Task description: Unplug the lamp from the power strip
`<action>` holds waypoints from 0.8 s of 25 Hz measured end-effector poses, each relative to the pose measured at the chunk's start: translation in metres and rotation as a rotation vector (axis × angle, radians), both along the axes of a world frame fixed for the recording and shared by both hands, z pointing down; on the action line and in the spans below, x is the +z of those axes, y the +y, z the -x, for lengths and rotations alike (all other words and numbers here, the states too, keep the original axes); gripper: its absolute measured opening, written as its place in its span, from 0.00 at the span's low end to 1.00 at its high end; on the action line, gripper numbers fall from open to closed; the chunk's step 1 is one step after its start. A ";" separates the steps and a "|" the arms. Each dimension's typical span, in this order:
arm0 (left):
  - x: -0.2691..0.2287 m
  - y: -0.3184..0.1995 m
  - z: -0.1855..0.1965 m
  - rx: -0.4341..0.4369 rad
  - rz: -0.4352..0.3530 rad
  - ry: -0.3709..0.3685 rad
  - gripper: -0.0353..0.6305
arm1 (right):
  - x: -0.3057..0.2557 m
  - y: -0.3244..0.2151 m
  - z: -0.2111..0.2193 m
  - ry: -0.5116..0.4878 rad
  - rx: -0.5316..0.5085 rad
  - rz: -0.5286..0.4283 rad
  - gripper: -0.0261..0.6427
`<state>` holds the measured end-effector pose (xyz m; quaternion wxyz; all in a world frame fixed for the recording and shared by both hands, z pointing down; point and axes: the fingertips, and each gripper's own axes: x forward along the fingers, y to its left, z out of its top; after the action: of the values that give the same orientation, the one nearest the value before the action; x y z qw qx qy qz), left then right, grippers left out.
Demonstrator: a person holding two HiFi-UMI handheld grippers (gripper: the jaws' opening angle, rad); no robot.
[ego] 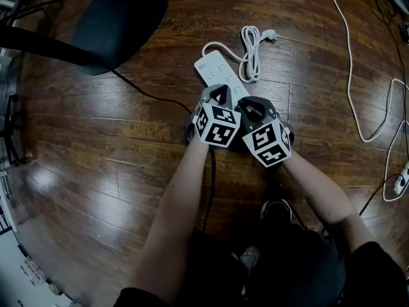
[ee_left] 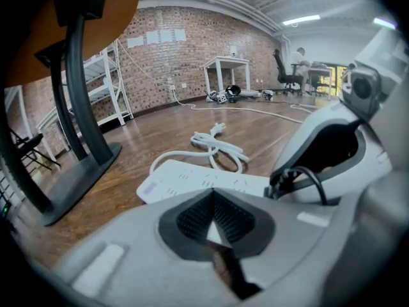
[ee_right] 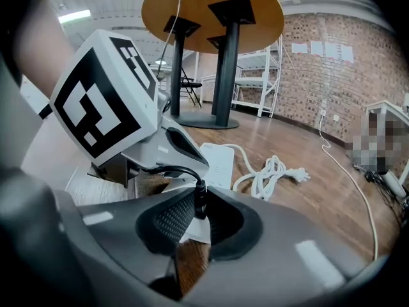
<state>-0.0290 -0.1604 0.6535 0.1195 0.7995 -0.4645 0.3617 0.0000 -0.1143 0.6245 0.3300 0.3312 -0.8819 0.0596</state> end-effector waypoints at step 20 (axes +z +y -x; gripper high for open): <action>0.000 0.000 -0.001 -0.036 0.002 0.018 0.05 | -0.001 0.012 -0.004 -0.024 0.005 0.009 0.12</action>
<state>-0.0277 -0.1604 0.6537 0.1311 0.7941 -0.4773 0.3528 0.0035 -0.1026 0.6237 0.3208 0.3312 -0.8847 0.0685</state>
